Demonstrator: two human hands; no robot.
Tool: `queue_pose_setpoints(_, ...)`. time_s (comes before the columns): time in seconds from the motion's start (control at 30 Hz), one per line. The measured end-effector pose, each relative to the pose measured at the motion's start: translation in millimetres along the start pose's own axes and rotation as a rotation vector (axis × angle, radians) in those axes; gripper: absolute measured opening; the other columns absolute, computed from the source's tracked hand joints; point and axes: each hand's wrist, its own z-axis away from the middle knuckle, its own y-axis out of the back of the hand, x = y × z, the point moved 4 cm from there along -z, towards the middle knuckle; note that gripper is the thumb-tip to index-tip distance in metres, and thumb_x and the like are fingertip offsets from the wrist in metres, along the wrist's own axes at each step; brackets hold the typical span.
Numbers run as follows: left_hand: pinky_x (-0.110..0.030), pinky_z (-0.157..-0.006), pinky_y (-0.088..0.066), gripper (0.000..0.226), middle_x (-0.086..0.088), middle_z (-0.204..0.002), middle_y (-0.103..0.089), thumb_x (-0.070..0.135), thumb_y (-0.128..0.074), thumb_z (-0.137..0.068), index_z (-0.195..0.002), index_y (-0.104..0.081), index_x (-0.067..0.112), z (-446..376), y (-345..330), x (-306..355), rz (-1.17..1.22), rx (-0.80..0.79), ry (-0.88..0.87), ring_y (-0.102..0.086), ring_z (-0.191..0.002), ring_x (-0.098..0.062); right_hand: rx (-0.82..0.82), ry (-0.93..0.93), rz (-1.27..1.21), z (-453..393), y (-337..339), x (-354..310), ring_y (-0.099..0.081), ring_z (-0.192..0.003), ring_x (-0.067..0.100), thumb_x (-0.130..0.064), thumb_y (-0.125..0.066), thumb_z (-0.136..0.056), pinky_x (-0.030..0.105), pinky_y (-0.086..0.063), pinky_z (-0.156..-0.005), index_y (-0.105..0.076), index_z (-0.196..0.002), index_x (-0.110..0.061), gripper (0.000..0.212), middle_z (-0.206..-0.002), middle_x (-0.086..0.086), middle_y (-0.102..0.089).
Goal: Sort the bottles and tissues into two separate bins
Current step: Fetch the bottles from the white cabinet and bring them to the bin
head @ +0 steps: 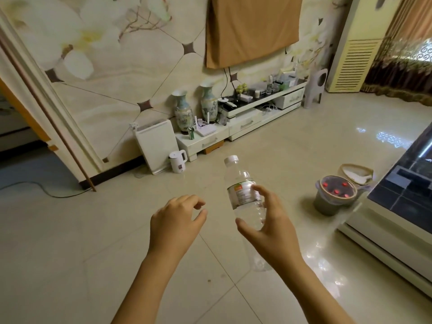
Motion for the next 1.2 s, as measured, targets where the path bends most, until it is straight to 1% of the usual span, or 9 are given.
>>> queue_pose_setpoints(0.1,-0.025,-0.068,-0.046,0.02,0.016,-0.102,-0.065,0.039,-0.056,-0.092,-0.107,-0.065,0.032,-54.8,-13.1,-1.5,-0.014,0.0,0.008,-0.059,-0.095,-0.007,-0.02,0.003,0.019,-55.7,-7.7,14.1,-0.05,-0.104,0.006,-0.036,-0.072,-0.071,0.011,-0.039,-0.067,-0.036,-0.133,-0.037,0.071,-0.123,-0.015,-0.048)
queue_pose_setpoints(0.17,-0.024,-0.062,-0.039,0.017,0.016,-0.099,-0.066,0.04,-0.057,-0.091,-0.103,-0.066,0.032,-90.6,-23.2,-2.1,-0.017,0.013,0.015,-0.06,-0.092,-0.008,-0.015,-0.004,0.021,-87.5,-9.6,26.5,-0.049,-0.104,0.006,-0.037,-0.072,-0.072,0.01,-0.038,-0.066,-0.035,-0.133,-0.038,0.072,-0.124,-0.015,-0.048)
queue_pose_setpoints(0.4,-0.023,-0.063,-0.039,0.02,0.016,-0.103,-0.065,0.04,-0.054,-0.092,-0.108,-0.064,0.033,-242.8,-81.3,21.8,0.013,-0.044,-0.081,-0.058,-0.094,-0.006,0.062,-0.083,0.077,-204.1,-10.7,95.9,-0.051,-0.101,0.007,-0.034,-0.074,-0.071,0.024,-0.044,-0.07,-0.036,-0.131,-0.039,0.071,-0.12,-0.018,-0.048)
queue_pose_setpoints(0.57,-0.024,-0.065,-0.044,0.021,0.015,-0.102,-0.065,0.039,-0.054,-0.092,-0.109,-0.065,0.031,-360.0,-126.8,53.6,0.07,-0.098,-0.235,-0.058,-0.092,-0.006,0.17,-0.183,0.143,-288.5,-8.3,138.7,-0.047,-0.101,0.002,-0.031,-0.075,-0.07,0.021,-0.039,-0.072,-0.039,-0.133,-0.036,0.072,-0.115,-0.02,-0.046)
queue_pose_setpoints(0.77,-0.028,-0.066,-0.049,0.021,0.014,-0.097,-0.067,0.041,-0.056,-0.09,-0.104,-0.067,0.03,-475.3,-168.0,116.7,0.128,-0.142,-0.427,-0.059,-0.089,-0.009,0.293,-0.298,0.144,-364.4,14.7,181.0,-0.049,-0.105,0.005,-0.029,-0.076,-0.071,0.023,-0.044,-0.084,-0.04,-0.133,-0.031,0.072,-0.116,-0.015,-0.047)
queue_pose_setpoints(0.83,-0.03,-0.068,-0.05,0.023,0.014,-0.097,-0.067,0.045,-0.054,-0.09,-0.104,-0.067,0.03,-502.5,-183.6,143.0,0.171,-0.165,-0.481,-0.06,-0.091,-0.01,0.325,-0.334,0.138,-383.3,24.0,200.5,-0.049,-0.105,0.005,-0.03,-0.076,-0.071,0.027,-0.047,-0.087,-0.039,-0.134,-0.032,0.073,-0.117,-0.016,-0.046)
queue_pose_setpoints(0.93,-0.03,-0.071,-0.049,0.036,0.017,-0.099,-0.066,0.058,-0.047,-0.09,-0.111,-0.062,0.033,-537.3,-216.4,184.5,0.201,-0.23,-0.585,-0.059,-0.095,-0.008,0.359,-0.38,0.124,-412.5,34.9,236.9,-0.048,-0.108,0.004,-0.031,-0.075,-0.071,0.031,-0.049,-0.091,-0.036,-0.135,-0.033,0.074,-0.121,-0.016,-0.046)
queue_pose_setpoints(1.03,-0.031,-0.071,-0.05,0.05,0.018,-0.099,-0.065,0.067,-0.039,-0.087,-0.119,-0.056,0.033,-574.9,-254.2,226.3,0.234,-0.273,-0.65,-0.06,-0.095,-0.006,0.376,-0.404,0.127,-448.7,43.7,276.1,-0.047,-0.109,0.001,-0.032,-0.074,-0.072,0.025,-0.049,-0.09,-0.035,-0.135,-0.034,0.074,-0.122,-0.017,-0.045)
queue_pose_setpoints(1.2,-0.032,-0.073,-0.049,0.063,0.018,-0.104,-0.064,0.073,-0.038,-0.083,-0.131,-0.046,0.032,-648.0,-313.4,292.8,0.271,-0.362,-0.662,-0.06,-0.098,-0.006,0.46,-0.459,0.088,-524.4,70.0,346.3,-0.041,-0.109,-0.007,-0.026,-0.073,-0.073,0.008,-0.035,-0.086,-0.037,-0.135,-0.03,0.072,-0.123,-0.016,-0.044)
